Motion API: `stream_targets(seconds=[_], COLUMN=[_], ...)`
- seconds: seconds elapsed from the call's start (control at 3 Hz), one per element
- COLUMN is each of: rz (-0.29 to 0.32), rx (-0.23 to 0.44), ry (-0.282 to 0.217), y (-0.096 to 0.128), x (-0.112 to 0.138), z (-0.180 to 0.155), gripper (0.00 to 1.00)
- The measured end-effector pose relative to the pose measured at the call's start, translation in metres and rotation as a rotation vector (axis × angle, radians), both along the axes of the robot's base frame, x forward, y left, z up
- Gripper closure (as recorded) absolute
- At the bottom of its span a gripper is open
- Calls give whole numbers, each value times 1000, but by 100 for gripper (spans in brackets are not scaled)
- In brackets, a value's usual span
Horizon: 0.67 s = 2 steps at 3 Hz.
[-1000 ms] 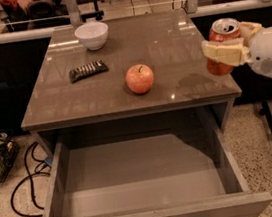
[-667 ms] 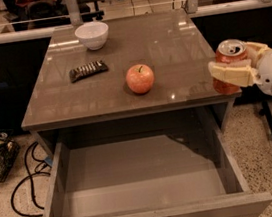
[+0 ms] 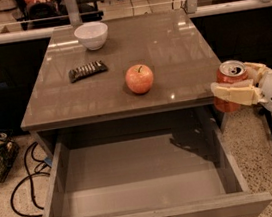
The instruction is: Place coke can into top drawer
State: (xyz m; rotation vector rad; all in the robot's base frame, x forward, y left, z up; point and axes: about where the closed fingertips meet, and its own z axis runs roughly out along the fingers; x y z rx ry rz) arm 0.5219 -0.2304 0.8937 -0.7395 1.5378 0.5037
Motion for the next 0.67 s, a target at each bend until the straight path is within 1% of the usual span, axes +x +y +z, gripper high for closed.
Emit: stream_targets(seconds=[0.33,0.67], rz=[0,21], rx=[0,-10], ry=[0,7], y=[0,10], x=[0,3], z=[0,-13], gripper=[100,100])
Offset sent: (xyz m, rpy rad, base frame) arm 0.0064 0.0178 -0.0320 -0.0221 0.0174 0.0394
